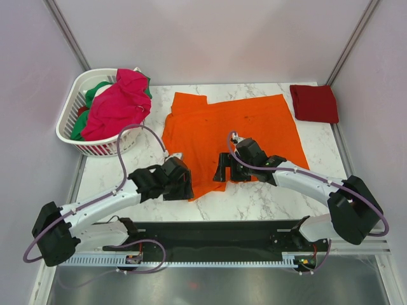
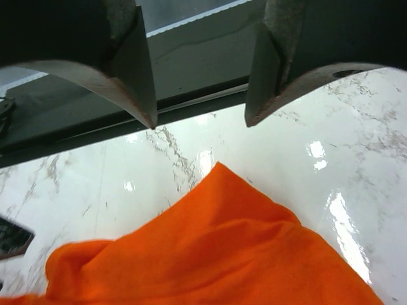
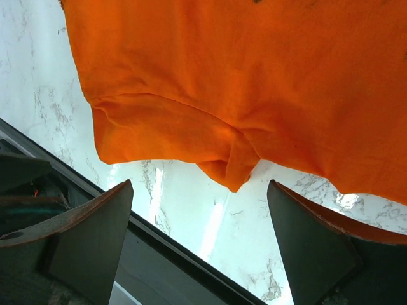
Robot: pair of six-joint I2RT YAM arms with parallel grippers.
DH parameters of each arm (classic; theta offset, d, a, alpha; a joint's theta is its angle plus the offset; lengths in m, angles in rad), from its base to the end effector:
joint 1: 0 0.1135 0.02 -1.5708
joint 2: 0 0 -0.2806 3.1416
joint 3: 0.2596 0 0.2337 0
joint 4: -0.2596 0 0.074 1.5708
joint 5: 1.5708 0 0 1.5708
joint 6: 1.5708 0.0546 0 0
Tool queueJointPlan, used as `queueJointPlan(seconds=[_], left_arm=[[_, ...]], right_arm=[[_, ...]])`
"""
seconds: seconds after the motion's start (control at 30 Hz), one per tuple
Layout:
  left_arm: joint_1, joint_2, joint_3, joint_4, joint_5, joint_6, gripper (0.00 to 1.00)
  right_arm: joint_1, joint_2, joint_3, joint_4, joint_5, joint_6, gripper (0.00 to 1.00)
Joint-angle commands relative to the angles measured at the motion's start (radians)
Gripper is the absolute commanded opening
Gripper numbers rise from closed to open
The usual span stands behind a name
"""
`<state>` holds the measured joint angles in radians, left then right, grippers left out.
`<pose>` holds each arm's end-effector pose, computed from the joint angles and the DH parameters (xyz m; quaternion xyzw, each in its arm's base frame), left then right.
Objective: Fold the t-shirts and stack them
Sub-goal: Flatten the tshirt out
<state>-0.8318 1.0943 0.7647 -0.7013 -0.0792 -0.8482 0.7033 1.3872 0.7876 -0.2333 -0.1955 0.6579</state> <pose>0.1315 -0.1379 0.2363 -0.0184 0.9629 -0.1730 0.2063 0.2028 0.1859 0.2171 -0.0562 0.9272 0.2966 0.2217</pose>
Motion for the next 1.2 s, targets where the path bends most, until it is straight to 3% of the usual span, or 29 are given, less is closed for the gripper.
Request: queueJointPlan(seconds=[0.0,0.07,0.17,0.47,0.6,0.67,0.7,0.77,0.8,0.9,1.03,1.17], left_arm=[[-0.088,-0.005,-0.036,0.052,-0.073,-0.043,0.67],[-0.118,0.018,-0.059,0.072,-0.085,-0.064,0.75],[-0.124,0.087,-0.071,0.103,-0.096,-0.091,0.79],[-0.136,0.28,-0.042,0.175,-0.18,-0.1,0.77],[-0.136,0.315,-0.001,0.178,-0.237,-0.08,0.67],[-0.136,0.335,0.03,0.178,-0.264,-0.066,0.56],[-0.136,0.358,0.044,0.178,-0.274,-0.049,0.43],[-0.135,0.375,0.082,0.177,-0.297,-0.032,0.26],[-0.135,0.383,0.094,0.175,-0.3,-0.016,0.04],[-0.132,0.385,0.159,0.154,-0.297,0.009,0.02],[-0.102,0.363,0.342,-0.001,-0.309,0.044,0.02],[0.014,0.404,0.464,-0.032,-0.274,0.116,0.1]], right_arm=[[0.001,-0.016,0.002,0.002,0.016,-0.023,0.95],[0.002,-0.014,-0.002,-0.001,0.019,-0.029,0.95],[0.002,-0.033,-0.011,-0.021,0.036,-0.038,0.95],[0.002,-0.198,-0.085,-0.126,0.08,-0.072,0.95],[0.002,-0.255,-0.109,-0.17,0.096,-0.075,0.96],[0.002,-0.274,-0.116,-0.178,0.102,-0.078,0.96],[0.001,-0.275,-0.116,-0.182,0.106,-0.08,0.96],[0.002,-0.274,-0.111,-0.185,0.108,-0.083,0.96],[0.002,-0.271,-0.108,-0.189,0.108,-0.086,0.96],[0.001,-0.264,-0.091,-0.196,0.11,-0.093,0.96],[0.001,-0.272,-0.068,-0.212,0.123,-0.104,0.97],[0.001,-0.258,-0.057,-0.212,0.126,-0.112,0.97]])
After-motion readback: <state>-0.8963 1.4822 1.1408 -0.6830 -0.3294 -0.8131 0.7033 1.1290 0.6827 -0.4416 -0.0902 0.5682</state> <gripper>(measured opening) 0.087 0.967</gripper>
